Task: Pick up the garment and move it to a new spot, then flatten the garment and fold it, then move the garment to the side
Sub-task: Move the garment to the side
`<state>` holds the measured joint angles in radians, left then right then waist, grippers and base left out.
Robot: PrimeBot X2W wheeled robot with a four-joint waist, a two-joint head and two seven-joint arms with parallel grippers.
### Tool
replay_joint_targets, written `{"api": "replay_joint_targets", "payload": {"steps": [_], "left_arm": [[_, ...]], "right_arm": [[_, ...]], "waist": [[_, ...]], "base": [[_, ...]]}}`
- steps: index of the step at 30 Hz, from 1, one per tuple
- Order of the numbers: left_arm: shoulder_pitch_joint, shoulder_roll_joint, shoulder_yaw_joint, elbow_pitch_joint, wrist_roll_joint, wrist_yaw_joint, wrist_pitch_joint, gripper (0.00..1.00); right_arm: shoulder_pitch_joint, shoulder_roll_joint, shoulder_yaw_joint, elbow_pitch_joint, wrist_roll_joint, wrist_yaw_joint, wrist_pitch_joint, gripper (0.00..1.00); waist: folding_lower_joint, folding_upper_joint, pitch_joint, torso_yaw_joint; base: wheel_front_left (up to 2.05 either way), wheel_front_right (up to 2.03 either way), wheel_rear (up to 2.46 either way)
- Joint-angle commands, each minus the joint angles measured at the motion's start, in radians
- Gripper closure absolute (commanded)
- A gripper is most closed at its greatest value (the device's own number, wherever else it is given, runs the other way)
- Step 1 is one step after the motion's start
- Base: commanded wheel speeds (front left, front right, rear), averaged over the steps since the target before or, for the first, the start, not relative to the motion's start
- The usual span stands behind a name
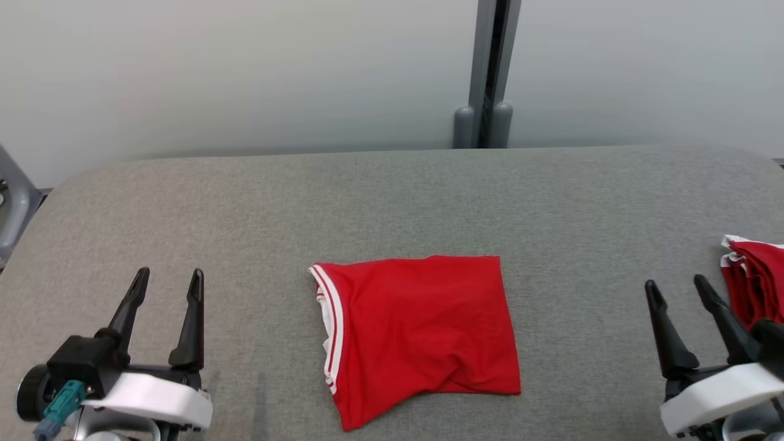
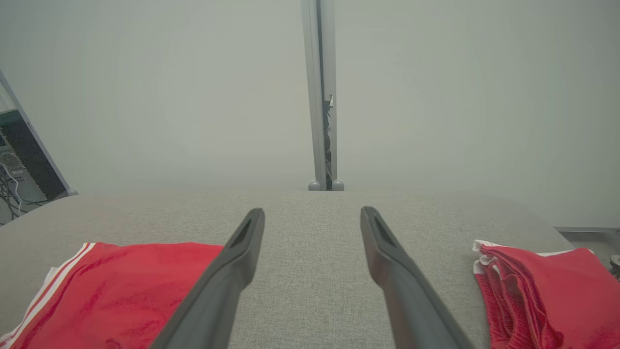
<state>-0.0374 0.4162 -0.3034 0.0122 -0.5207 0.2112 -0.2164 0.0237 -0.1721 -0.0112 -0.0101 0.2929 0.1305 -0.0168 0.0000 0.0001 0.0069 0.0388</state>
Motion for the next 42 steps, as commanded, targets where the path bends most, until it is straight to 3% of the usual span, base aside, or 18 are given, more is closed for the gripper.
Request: {"api": "replay_joint_targets", "payload": {"steps": [1, 14, 22, 23, 24, 25, 26, 27, 35, 42], "left_arm": [[-0.028, 0.000, 0.003, -0.007, 0.008, -0.001, -0.007, 0.00], [-0.104, -0.065, -0.033, -0.014, 0.033, 0.000, -0.029, 0.00], [-0.112, -0.095, -0.029, 0.001, 0.037, 0.001, -0.041, 0.00], [-0.115, -0.096, -0.028, 0.001, 0.039, 0.002, -0.042, 0.00], [-0.119, -0.097, -0.027, 0.001, 0.041, 0.001, -0.042, 0.00], [-0.124, -0.097, -0.027, -0.001, 0.045, -0.001, -0.041, 0.00], [-0.124, -0.097, -0.027, -0.001, 0.045, -0.001, -0.041, 0.00], [-0.125, -0.097, -0.026, -0.002, 0.047, -0.001, -0.042, 0.00], [-0.141, -0.082, -0.003, -0.030, 0.069, -0.010, -0.047, 0.00], [-0.137, -0.039, 0.037, -0.064, 0.083, -0.011, -0.047, 0.00]], "right_arm": [[-0.026, -0.015, 0.017, 0.012, 0.006, 0.000, 0.014, 0.00], [-0.187, -0.117, 0.262, 0.240, 0.085, 0.000, 0.100, 0.00], [-0.289, -0.118, 0.411, 0.435, 0.166, 0.000, 0.085, 0.00], [-0.298, -0.115, 0.427, 0.454, 0.175, 0.000, 0.085, 0.23], [-0.307, -0.113, 0.441, 0.474, 0.188, 0.000, 0.090, 0.58], [-0.316, -0.112, 0.457, 0.486, 0.200, 0.000, 0.089, 0.72], [-0.316, -0.112, 0.457, 0.486, 0.200, 0.000, 0.089, 0.72], [-0.326, -0.112, 0.469, 0.497, 0.212, 0.001, 0.084, 1.00], [-0.366, -0.175, 0.476, 0.480, 0.222, 0.000, 0.001, 1.00], [-0.319, -0.246, 0.435, 0.353, 0.149, 0.000, -0.008, 1.00]], "waist": [[0.0000, -0.0001, 0.024, 0.025], [0.0000, -0.0001, 0.173, 0.198], [0.0000, -0.0001, 0.198, 0.221], [0.0000, -0.0001, 0.199, 0.220], [0.0000, -0.0001, 0.201, 0.219], [0.0000, -0.0001, 0.203, 0.217], [0.0000, -0.0001, 0.203, 0.217], [0.0000, -0.0001, 0.206, 0.215], [0.0000, -0.0001, 0.204, 0.163], [0.0000, -0.0001, 0.210, 0.034]], "base": [[0.00, 0.00, 0.00], [0.00, 0.00, 0.00], [0.00, 0.00, 0.00], [0.00, 0.00, 0.00], [0.00, 0.00, 0.00], [0.00, 0.00, 0.00], [0.00, 0.00, 0.00], [0.00, 0.00, 0.00], [0.00, 0.00, 0.00], [0.00, 0.00, 0.00]]}}
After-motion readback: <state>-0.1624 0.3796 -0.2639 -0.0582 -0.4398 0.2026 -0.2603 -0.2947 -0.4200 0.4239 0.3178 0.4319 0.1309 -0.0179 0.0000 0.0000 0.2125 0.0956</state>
